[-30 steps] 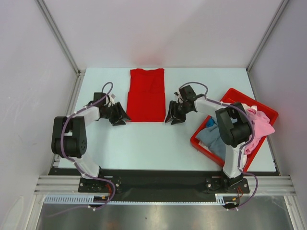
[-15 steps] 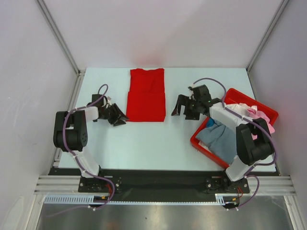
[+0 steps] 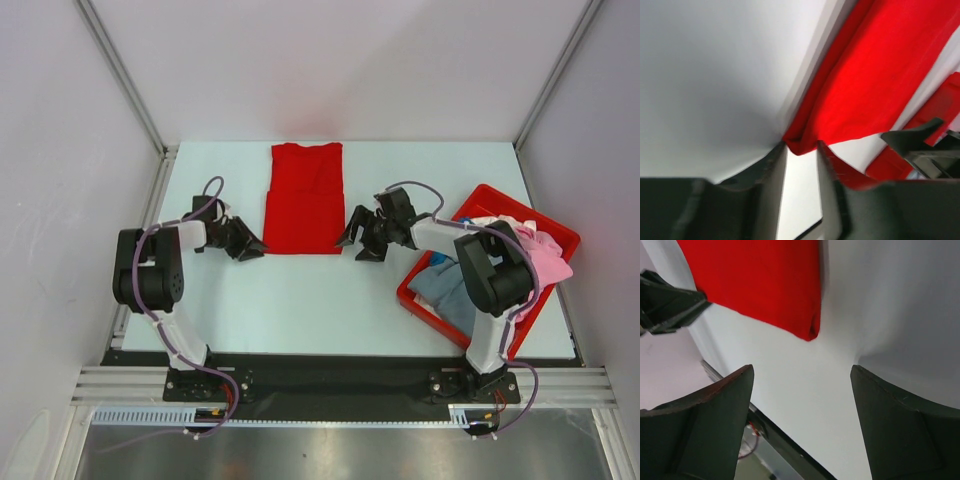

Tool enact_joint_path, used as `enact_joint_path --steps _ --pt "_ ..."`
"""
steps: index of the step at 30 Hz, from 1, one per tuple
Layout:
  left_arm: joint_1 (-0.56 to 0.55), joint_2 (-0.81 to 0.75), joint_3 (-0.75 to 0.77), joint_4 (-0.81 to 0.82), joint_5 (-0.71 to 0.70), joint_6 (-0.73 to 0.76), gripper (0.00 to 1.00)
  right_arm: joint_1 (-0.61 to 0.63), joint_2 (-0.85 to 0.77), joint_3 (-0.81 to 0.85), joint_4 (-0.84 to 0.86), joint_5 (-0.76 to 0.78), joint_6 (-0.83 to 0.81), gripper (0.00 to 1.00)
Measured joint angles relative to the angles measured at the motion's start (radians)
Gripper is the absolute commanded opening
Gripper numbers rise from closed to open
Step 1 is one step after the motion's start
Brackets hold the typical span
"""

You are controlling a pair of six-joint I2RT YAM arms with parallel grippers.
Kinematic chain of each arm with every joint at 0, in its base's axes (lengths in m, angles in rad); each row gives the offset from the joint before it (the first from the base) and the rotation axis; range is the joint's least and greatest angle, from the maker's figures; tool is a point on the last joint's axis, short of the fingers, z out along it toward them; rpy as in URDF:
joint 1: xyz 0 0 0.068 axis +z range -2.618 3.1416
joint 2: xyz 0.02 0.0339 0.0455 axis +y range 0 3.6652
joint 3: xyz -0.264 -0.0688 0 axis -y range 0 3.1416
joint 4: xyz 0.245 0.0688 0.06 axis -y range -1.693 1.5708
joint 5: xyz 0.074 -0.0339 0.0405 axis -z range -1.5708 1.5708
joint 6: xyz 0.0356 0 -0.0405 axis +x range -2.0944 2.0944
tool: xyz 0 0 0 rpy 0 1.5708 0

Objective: Fold and stack the t-shirts
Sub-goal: Fold the tshirt

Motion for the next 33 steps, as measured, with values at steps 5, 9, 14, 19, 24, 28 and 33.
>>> enact_joint_path --steps 5,9,14,19,24,28,33 --pt "0.0 0.005 0.014 -0.003 0.003 -0.009 0.43 -0.007 0.06 -0.026 0.132 -0.051 0.161 0.84" --pt "0.001 0.01 0.023 -0.012 0.003 -0.01 0.43 -0.01 0.083 -0.027 0.186 -0.061 0.227 0.83" --pt "0.001 0.01 0.032 -0.023 -0.001 -0.023 0.5 -0.016 0.103 -0.027 0.216 -0.062 0.301 0.7" --pt "0.002 0.006 0.032 -0.027 -0.016 -0.053 0.48 -0.015 0.119 -0.026 0.219 -0.035 0.368 0.58" --pt "0.002 0.006 0.03 -0.033 -0.036 -0.078 0.38 -0.003 0.12 -0.026 0.214 -0.014 0.395 0.57" --pt "0.003 0.009 0.029 -0.038 -0.051 -0.088 0.27 0.005 0.121 -0.025 0.209 -0.009 0.404 0.56" --pt "0.005 0.021 0.029 -0.033 -0.06 -0.096 0.04 0.007 0.121 -0.023 0.201 -0.006 0.413 0.61"
